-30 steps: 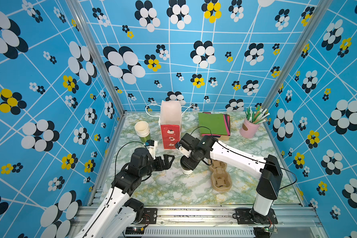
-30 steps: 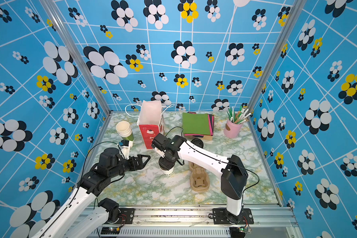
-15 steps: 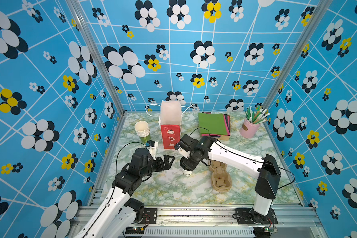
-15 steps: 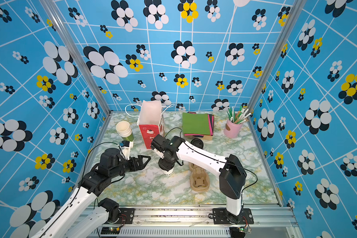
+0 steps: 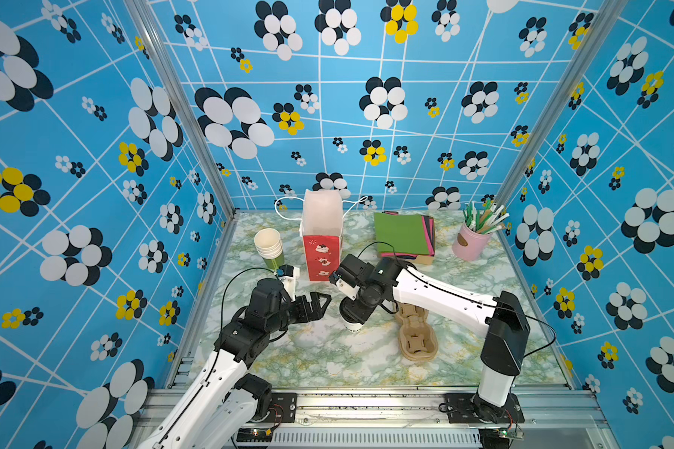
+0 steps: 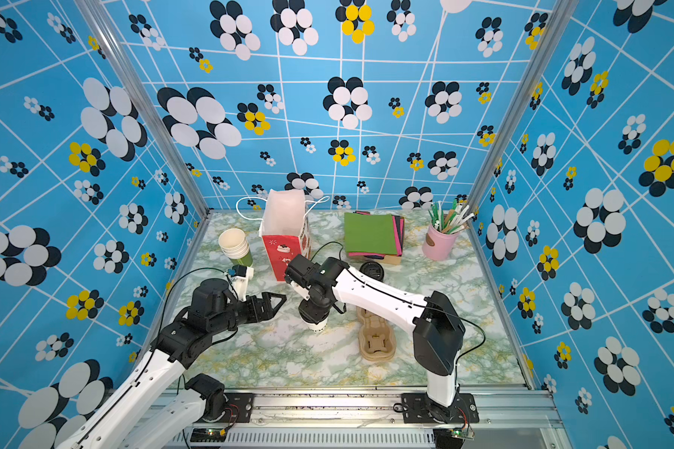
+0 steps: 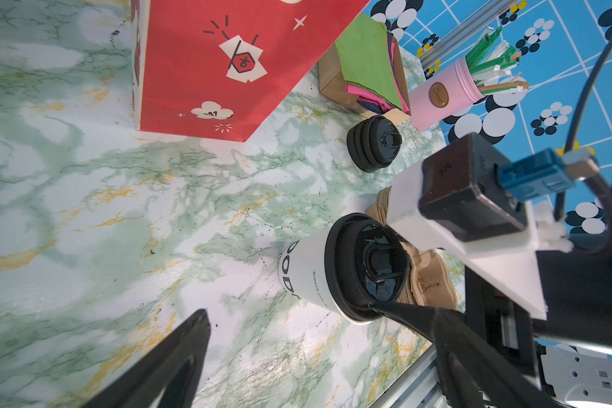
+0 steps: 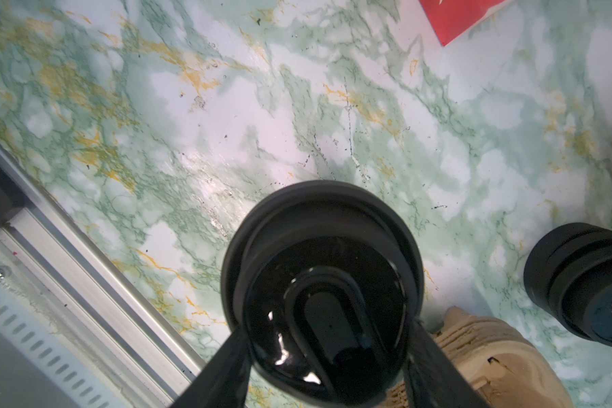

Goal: Pack the takeout coffee

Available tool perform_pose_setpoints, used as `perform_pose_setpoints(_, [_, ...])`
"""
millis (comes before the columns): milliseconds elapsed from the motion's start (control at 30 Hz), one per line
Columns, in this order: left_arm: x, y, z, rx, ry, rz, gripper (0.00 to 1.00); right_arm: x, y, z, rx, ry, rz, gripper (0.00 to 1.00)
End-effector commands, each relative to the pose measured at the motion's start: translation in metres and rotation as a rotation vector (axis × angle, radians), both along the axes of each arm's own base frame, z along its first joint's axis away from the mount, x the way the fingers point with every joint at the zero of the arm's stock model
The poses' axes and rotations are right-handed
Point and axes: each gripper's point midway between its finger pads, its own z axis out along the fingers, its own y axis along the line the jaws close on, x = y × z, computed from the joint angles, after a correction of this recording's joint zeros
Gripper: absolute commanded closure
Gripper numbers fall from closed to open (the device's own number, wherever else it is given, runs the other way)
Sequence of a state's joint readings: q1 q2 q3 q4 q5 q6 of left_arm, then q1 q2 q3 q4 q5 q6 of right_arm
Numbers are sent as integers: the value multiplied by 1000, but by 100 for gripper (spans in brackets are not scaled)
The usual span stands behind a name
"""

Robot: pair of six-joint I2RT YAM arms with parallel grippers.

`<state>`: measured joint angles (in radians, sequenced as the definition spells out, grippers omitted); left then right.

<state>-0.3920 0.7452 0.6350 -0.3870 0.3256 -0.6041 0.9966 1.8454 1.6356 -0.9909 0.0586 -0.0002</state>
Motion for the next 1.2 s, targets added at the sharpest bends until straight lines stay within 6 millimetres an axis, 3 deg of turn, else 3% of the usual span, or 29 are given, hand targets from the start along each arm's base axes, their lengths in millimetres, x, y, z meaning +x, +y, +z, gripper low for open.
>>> perform_pose_setpoints(0, [3, -1, 1, -19, -5, -2, 1, -13, -6, -16, -54, 66, 9, 38])
perform_pose_setpoints(233, [4, -2, -1, -19, 0, -3, 1, -15, -2, -9, -37, 80, 19, 37])
perform_pose_setpoints(867, [4, -7, -8, -36, 34, -17, 0, -30, -7, -31, -96, 184, 29, 36])
perform_pose_setpoints(1167, [-2, -10, -18, -68, 73, -25, 10, -31, -15, -40, -118, 181, 12, 38])
